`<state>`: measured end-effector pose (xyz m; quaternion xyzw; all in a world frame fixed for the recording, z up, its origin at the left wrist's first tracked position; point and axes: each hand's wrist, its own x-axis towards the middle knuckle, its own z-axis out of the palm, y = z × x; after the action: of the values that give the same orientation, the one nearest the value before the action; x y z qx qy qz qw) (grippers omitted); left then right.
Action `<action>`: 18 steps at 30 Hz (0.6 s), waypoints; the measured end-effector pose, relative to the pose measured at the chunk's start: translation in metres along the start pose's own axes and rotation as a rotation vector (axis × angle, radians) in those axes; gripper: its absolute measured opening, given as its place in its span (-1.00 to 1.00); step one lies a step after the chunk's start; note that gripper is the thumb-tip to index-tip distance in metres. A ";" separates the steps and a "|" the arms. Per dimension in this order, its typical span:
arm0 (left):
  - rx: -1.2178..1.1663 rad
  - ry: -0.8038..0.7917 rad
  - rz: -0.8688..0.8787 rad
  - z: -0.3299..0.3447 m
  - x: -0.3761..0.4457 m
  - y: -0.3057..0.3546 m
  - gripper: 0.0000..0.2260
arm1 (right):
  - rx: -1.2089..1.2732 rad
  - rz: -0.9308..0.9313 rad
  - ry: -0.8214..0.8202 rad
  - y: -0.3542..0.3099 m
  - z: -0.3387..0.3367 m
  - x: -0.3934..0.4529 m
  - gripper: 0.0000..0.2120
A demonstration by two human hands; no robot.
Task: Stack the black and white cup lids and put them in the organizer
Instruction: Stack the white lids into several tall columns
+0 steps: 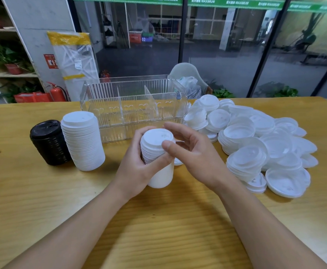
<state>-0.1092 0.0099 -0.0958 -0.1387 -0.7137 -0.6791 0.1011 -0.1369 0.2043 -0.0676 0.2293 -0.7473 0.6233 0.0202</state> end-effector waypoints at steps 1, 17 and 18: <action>0.000 0.005 0.002 -0.001 0.001 0.000 -0.34 | -0.002 -0.003 0.019 0.001 -0.004 0.000 -0.56; 0.062 0.103 0.018 -0.020 0.005 -0.004 -0.37 | -0.838 -0.061 -0.068 0.040 -0.018 0.002 -0.82; 0.061 0.102 0.017 -0.020 0.005 -0.004 -0.37 | -0.828 -0.076 -0.052 0.041 -0.018 0.002 -0.87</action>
<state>-0.1158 -0.0096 -0.0972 -0.1069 -0.7268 -0.6622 0.1474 -0.1581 0.2252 -0.1010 0.2448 -0.9261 0.2629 0.1150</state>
